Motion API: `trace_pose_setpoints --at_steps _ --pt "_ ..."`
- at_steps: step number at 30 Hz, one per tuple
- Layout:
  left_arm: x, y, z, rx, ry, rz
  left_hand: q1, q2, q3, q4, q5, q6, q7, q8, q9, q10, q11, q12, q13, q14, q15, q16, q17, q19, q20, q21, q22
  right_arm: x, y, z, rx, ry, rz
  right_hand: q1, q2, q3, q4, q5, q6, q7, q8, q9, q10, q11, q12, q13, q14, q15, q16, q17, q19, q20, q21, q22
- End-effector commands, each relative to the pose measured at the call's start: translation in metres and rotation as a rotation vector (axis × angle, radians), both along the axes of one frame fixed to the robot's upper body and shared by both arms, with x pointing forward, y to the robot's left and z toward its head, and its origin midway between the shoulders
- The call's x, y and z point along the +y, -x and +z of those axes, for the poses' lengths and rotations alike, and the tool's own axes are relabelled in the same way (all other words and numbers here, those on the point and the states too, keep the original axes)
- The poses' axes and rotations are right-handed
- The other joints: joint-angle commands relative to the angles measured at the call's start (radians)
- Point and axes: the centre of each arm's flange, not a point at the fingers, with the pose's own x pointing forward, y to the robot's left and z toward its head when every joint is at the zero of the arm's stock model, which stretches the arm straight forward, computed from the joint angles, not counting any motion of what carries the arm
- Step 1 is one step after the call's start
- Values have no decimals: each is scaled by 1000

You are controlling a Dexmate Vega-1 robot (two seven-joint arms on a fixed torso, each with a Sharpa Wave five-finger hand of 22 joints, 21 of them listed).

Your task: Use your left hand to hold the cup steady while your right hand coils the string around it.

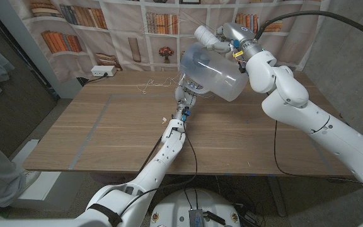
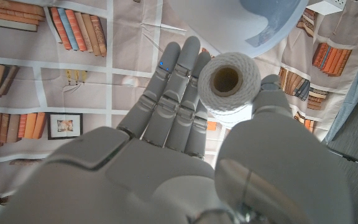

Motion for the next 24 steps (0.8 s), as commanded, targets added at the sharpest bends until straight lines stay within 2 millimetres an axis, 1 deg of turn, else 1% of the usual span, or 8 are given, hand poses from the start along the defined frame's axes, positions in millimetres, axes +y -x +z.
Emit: trace_pose_setpoints --at_steps 1,7,11,12,14,17,18,24 --pt "-6 4 -1 2 3 -22 0 10 3 5 6 32 32 5 12 9 1 11 9 -1 -2 0 7 1 0 -27 -395 10 9 -7 22 3 58 113 122 223 75 5 107 -104 4 6 75 -78 6 3 24 -74 0 4 -7 -94 12 3" --pt "-6 5 0 -3 1 -23 0 9 4 6 6 31 33 7 18 4 5 10 12 1 -3 -5 -2 1 -1 -28 -395 12 14 -11 25 15 68 113 122 224 75 5 107 -105 3 7 74 -79 4 4 24 -74 -1 5 -11 -95 17 4" --pt "-6 4 1 -6 0 -19 -1 11 4 7 6 36 35 -3 2 8 3 5 3 -4 -1 -2 7 0 0 -29 -396 12 14 -15 40 14 75 112 122 225 75 5 107 -105 3 7 73 -79 3 5 25 -74 -1 7 -13 -95 21 5" --pt "-6 3 1 -6 1 -16 -1 9 3 6 6 32 34 5 17 8 -1 6 3 -3 -1 -4 4 1 -1 -28 -395 12 15 -16 41 14 79 112 122 225 75 5 107 -105 2 7 73 -78 3 5 25 -74 -2 7 -13 -95 23 5" --pt "-4 2 2 -5 2 -9 0 10 4 6 6 37 32 -6 -4 7 0 8 7 -4 1 -3 6 -1 -1 -28 -395 12 17 -18 44 18 82 112 121 225 75 5 108 -105 2 7 75 -79 3 6 25 -74 -2 8 -14 -95 25 6" --pt "-1 -1 3 -7 5 7 1 10 4 5 6 32 30 1 12 10 2 2 -4 1 2 -8 -6 -1 0 -27 -394 12 20 -22 52 19 90 112 121 226 75 5 106 -106 2 8 75 -79 3 6 25 -75 -2 9 -16 -95 28 7" --pt "0 -3 4 -9 6 14 1 12 2 6 5 40 31 -10 -11 4 2 10 12 -7 2 0 10 -3 0 -26 -393 11 21 -23 56 19 90 112 121 226 75 5 107 -105 2 8 75 -77 3 6 25 -75 -3 10 -16 -95 29 7" --pt "6 -8 8 -21 8 37 2 10 1 5 5 35 32 1 10 5 0 10 13 -6 -2 -2 4 -2 0 -26 -393 7 23 -30 84 19 99 111 120 228 74 4 107 -106 1 8 75 -78 1 7 24 -74 -5 12 -19 -95 37 8"
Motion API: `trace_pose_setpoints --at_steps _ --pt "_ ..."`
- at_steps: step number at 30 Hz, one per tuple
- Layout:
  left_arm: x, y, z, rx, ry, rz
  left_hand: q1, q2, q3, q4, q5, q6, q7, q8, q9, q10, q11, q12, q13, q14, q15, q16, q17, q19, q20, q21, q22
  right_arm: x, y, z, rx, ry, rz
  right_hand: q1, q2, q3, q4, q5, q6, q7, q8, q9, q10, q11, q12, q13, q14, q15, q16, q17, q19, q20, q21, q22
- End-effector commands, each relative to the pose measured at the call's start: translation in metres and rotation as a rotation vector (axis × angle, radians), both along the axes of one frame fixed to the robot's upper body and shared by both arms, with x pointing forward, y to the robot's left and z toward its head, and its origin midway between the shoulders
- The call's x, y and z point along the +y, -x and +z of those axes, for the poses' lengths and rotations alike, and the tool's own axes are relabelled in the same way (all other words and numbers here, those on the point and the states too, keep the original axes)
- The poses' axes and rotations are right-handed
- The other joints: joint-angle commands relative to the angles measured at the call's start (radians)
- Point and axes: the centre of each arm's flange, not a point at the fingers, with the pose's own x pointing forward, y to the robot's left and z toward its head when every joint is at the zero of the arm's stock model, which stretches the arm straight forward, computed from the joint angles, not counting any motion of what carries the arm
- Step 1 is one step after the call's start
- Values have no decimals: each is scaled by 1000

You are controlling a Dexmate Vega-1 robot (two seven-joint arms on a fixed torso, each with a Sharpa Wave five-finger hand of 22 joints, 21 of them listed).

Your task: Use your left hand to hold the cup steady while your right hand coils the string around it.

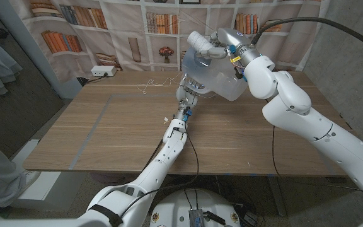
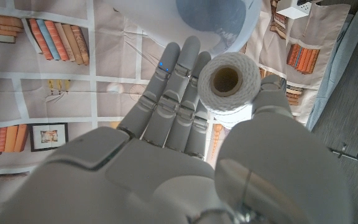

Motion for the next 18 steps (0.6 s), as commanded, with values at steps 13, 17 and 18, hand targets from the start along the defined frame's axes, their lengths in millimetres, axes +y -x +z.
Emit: trace_pose_setpoints --at_steps 13,17,18 --pt "6 -10 11 -33 4 29 5 6 1 8 6 29 30 7 21 7 -1 4 0 -3 -1 0 0 -3 -1 -26 -394 4 2 -30 112 23 48 109 120 230 74 3 107 -104 0 4 76 -75 2 3 22 -71 -7 7 -11 -101 25 6" --pt "6 -12 13 -42 8 31 5 6 1 8 6 33 32 -4 1 5 0 5 4 -3 -2 -1 -2 -3 0 -27 -395 10 0 -39 144 41 60 109 120 231 74 3 107 -104 0 5 77 -75 1 3 22 -71 -8 8 -12 -101 29 7" --pt "6 -12 13 -43 8 31 5 8 1 9 6 36 32 -4 -1 5 -4 5 3 -8 0 1 6 -3 0 -26 -394 13 -1 -41 150 55 66 108 120 231 74 3 107 -104 0 5 77 -75 1 3 22 -71 -8 8 -13 -101 29 7"
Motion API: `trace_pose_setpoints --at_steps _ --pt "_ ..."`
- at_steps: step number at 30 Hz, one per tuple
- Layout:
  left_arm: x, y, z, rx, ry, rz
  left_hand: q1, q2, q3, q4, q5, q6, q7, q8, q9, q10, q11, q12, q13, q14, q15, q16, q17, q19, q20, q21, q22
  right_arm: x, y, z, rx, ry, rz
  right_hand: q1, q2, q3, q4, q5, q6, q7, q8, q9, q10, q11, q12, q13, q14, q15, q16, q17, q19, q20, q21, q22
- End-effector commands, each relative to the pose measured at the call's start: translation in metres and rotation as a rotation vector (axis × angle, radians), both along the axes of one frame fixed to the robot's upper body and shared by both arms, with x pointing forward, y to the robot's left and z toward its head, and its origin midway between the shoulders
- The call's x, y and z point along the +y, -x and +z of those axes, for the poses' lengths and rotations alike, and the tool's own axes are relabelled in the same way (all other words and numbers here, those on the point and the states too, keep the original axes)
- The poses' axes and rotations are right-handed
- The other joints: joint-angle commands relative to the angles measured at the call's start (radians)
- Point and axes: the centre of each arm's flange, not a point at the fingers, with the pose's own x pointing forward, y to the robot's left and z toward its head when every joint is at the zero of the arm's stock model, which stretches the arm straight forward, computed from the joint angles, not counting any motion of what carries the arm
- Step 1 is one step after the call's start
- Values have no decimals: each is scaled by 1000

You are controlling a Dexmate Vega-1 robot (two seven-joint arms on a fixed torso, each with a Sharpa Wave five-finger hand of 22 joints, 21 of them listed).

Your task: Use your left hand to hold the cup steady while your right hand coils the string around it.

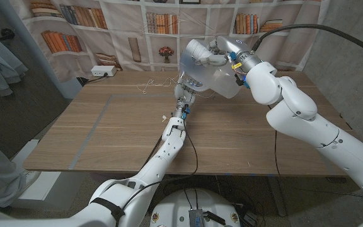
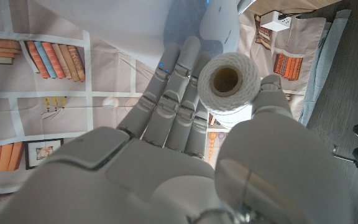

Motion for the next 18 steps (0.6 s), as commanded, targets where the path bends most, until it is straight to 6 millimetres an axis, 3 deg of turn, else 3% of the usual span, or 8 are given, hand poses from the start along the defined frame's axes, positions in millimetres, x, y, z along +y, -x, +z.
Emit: trace_pose_setpoints --at_steps 1,13,14,18 --pt "0 -4 6 -22 4 1 4 7 1 9 6 33 29 2 4 5 -3 9 10 -8 -1 3 11 -4 -1 -27 -395 16 -6 -23 82 62 35 111 117 231 74 3 107 -104 4 5 76 -75 5 3 20 -73 -3 4 -6 -101 8 1" --pt "0 -4 8 -41 8 -7 3 8 1 11 6 39 31 -8 -14 5 -1 8 9 -10 -5 2 10 -4 -1 -29 -395 30 -11 -39 126 121 54 110 116 233 73 3 108 -105 3 6 77 -75 2 4 21 -73 -5 8 -10 -101 21 3" --pt "0 -4 8 -42 8 -7 5 7 1 9 6 33 29 4 7 7 0 3 1 -7 -5 0 5 -5 -1 -29 -395 30 -11 -39 128 121 53 110 117 233 73 3 108 -105 3 6 78 -76 2 5 21 -73 -5 8 -10 -101 21 3" --pt "-1 -3 9 -44 16 -14 6 5 2 8 6 35 32 -12 -20 7 1 0 -4 -1 -6 -3 -2 -3 0 -30 -396 30 -14 -41 136 123 49 109 116 233 73 3 109 -104 3 6 77 -76 2 5 21 -73 -5 8 -10 -101 24 3"
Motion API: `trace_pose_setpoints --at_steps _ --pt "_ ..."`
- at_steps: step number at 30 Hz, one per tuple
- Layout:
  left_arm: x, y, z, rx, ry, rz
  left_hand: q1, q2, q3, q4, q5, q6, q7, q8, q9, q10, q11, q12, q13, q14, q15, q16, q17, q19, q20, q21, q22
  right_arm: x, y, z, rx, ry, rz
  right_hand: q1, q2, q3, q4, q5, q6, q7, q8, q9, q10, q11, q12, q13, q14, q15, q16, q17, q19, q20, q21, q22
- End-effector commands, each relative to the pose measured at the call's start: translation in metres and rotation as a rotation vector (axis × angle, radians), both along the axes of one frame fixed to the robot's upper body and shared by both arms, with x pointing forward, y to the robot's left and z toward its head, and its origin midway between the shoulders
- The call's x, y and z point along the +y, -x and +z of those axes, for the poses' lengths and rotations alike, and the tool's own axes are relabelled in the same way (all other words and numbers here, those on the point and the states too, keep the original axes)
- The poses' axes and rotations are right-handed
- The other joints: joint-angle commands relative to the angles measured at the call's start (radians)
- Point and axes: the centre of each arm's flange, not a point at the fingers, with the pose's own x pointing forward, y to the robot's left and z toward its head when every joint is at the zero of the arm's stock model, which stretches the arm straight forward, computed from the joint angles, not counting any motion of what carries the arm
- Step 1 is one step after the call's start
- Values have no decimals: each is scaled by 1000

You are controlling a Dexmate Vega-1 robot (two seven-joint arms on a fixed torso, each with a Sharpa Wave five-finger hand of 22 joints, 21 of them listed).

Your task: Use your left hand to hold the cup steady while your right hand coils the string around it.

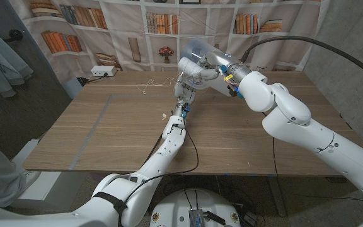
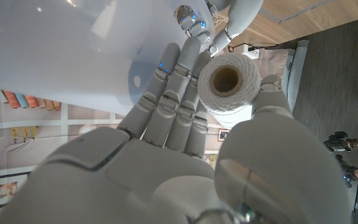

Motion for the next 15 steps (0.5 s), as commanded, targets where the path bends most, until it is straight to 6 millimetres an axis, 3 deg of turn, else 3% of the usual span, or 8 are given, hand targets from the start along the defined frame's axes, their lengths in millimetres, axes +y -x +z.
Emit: trace_pose_setpoints --at_steps 1,15 --pt "-1 0 3 -13 14 -15 4 7 6 5 6 23 19 -6 -8 7 -2 5 5 0 2 -2 0 -5 0 -30 -395 8 -5 -12 37 33 6 109 116 233 73 4 109 -104 6 6 76 -76 6 6 21 -73 -2 4 -3 -101 9 3" --pt "-9 1 8 20 78 -75 0 7 7 10 7 20 22 -10 -16 5 1 -6 -10 -12 1 -7 5 -10 -3 -37 -396 8 -10 -27 87 32 -14 108 115 236 71 4 111 -103 5 7 78 -75 4 8 21 -73 -4 8 -9 -101 23 4"
